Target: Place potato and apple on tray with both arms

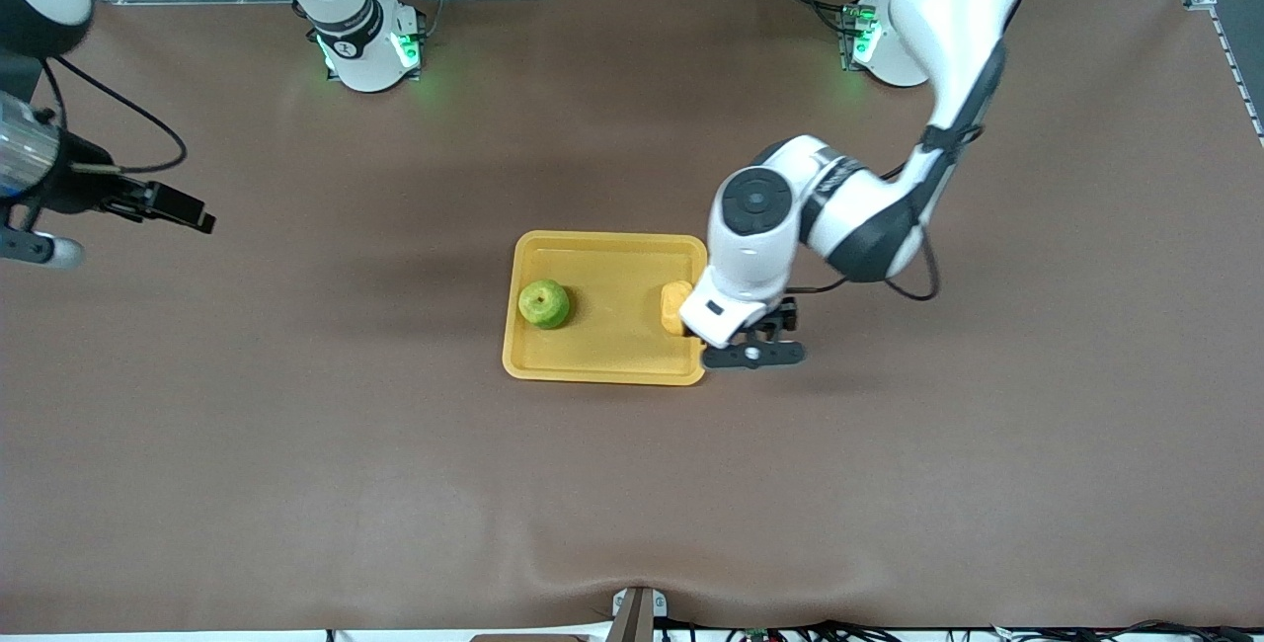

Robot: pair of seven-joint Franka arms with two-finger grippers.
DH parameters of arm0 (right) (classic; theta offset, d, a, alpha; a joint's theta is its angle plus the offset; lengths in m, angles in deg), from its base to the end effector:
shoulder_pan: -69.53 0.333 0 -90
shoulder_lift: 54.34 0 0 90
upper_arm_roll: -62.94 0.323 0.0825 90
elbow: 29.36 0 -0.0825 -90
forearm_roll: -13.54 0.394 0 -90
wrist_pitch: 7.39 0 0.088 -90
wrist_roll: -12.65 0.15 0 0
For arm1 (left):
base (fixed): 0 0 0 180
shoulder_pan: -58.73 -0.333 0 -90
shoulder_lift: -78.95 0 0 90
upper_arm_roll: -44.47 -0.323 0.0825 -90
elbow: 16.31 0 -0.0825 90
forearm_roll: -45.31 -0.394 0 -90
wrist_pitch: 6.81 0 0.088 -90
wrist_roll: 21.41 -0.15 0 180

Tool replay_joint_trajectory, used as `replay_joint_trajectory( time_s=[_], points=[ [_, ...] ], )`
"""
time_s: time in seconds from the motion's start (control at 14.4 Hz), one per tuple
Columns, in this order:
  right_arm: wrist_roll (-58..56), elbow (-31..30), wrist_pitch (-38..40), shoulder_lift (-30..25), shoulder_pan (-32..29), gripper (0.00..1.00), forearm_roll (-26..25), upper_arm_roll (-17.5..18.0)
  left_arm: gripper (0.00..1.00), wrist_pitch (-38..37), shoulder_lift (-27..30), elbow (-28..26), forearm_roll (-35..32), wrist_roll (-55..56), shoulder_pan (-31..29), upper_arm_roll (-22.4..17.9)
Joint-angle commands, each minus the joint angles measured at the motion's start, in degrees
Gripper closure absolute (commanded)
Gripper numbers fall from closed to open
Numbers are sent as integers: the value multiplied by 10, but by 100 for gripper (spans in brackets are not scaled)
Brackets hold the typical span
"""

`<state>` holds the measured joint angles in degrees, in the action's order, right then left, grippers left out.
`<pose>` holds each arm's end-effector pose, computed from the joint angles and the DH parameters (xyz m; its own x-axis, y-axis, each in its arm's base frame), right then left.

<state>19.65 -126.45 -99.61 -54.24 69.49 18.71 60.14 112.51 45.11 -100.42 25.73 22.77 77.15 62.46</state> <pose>0.5590 -0.0145 0.5319 0.9800 -0.1736 -0.0970 -0.1814 -0.9803 -0.0781 0.6228 -0.3810 0.3121 0.9914 0.0265 0.1282 0.0345 -0.9975 -0.0610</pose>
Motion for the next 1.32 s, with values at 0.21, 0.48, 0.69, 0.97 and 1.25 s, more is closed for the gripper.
replay_joint_trajectory(
  time_s=[0.21,0.48,0.69,0.97,1.25],
  points=[
    [-61,20,32,-22,-4,0,-38,1,0,-122,100,-12,31,-122,-95,6],
    [-59,72,77,-20,1,0,-42,5,0,-159,158,-12,80,-153,-161,6],
    [-56,91,81,-17,-4,0,-39,2,0,-200,192,-11,97,-238,-210,6],
    [-53,101,81,-17,2,0,-38,5,0,-243,233,-11,98,-291,-247,1],
    [-51,107,82,-17,6,0,-41,3,0,-279,268,-11,98,-319,-265,0]
  ],
)
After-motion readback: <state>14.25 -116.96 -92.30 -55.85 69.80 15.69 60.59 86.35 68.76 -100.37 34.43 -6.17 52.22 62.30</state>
